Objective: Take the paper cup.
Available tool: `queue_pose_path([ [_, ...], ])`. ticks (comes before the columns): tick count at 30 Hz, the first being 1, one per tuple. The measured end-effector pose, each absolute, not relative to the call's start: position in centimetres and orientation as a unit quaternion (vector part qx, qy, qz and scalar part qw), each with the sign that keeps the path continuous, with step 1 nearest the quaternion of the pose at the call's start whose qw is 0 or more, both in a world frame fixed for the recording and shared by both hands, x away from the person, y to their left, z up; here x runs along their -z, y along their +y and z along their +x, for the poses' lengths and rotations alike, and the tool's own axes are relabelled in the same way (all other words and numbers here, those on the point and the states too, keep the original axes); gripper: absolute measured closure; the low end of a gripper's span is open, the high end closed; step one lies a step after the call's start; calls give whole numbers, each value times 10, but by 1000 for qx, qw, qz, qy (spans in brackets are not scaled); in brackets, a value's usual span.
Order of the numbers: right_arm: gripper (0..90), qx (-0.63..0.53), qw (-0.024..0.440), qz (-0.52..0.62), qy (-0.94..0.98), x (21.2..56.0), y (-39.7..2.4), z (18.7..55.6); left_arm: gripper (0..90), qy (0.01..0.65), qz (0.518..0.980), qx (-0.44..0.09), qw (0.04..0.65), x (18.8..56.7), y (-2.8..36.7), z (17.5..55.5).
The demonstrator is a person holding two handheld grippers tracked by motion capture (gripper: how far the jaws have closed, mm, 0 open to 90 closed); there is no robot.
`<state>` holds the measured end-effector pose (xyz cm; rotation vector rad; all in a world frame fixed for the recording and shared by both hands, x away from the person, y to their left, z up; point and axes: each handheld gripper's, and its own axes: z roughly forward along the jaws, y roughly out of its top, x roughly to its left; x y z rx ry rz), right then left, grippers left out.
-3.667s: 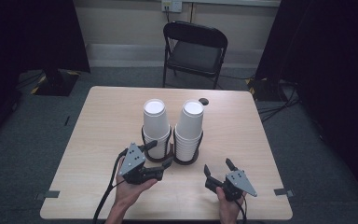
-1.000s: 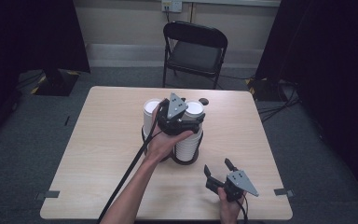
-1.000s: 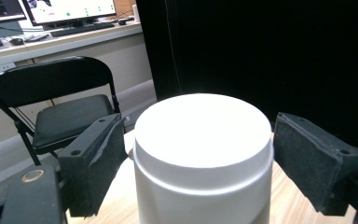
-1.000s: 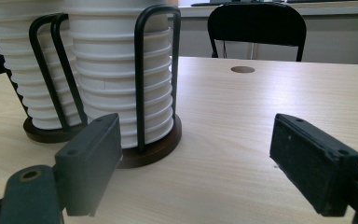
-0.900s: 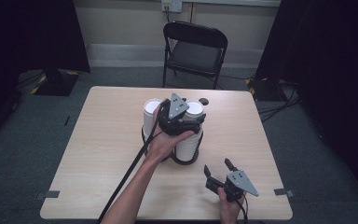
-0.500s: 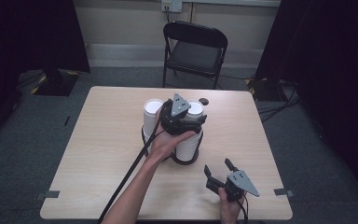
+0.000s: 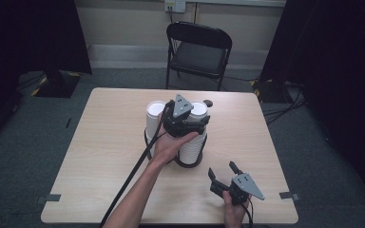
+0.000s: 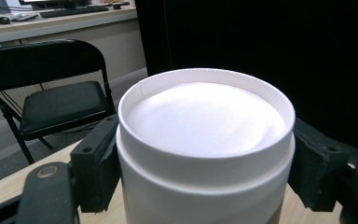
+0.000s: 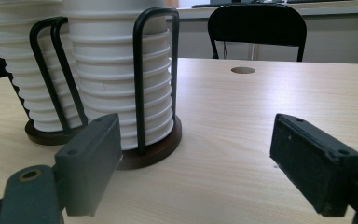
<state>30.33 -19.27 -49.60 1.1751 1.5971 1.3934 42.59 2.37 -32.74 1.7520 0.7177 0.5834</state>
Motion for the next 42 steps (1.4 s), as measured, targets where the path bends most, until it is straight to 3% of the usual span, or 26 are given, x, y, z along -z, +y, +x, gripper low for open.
queue_pose_path([
  [16,147,-539,352,455,615,496,-193,303,226,302,735,-232,561,323,28,430],
  [42,149,-540,353,454,615,496,-193,303,228,303,690,-242,612,306,37,423],
])
